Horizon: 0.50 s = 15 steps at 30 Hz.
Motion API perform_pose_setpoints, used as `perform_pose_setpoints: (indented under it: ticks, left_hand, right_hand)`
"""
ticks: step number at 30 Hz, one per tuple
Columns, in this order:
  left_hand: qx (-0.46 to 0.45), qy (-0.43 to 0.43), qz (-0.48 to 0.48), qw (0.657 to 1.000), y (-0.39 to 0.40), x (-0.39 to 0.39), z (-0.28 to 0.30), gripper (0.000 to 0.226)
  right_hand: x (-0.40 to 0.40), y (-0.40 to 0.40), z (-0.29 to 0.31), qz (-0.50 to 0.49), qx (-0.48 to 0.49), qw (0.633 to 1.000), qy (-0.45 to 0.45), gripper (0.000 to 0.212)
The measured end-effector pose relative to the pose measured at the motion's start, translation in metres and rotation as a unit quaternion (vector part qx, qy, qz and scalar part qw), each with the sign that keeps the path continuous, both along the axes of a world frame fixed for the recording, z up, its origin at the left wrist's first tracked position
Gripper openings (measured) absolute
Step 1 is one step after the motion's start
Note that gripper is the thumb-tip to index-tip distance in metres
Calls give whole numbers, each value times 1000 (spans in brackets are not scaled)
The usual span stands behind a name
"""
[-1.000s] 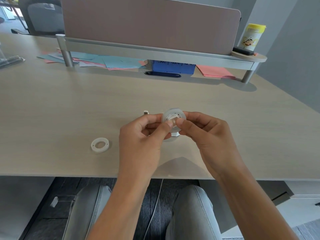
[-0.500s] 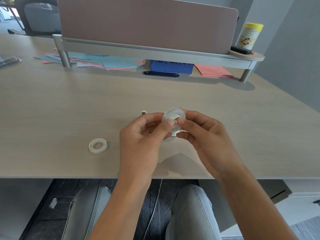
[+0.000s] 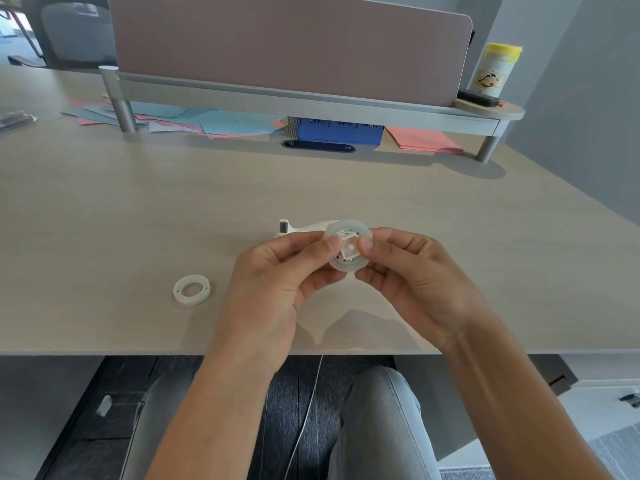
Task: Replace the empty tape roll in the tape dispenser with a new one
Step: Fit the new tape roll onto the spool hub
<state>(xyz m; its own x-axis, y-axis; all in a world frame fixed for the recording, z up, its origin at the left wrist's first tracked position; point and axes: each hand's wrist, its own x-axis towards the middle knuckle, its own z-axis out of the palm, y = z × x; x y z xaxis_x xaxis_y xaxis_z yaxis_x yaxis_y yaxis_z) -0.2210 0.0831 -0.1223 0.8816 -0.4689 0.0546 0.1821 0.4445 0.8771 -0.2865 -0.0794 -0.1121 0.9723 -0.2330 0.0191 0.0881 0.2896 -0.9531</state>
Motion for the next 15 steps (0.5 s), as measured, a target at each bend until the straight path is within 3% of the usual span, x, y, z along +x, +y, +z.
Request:
perform_pose_setpoints:
  ticks: [7,15]
  left_hand:
    - [59,-72,117,989,-8,-7,-3,7]
    - [75,-90,135,984,-12,-9,-6,9]
  right_hand:
    - [-1,6,-2,-90,-98,991,-22,36]
    - [-2,6,-5,-109,-113,987,-27,33]
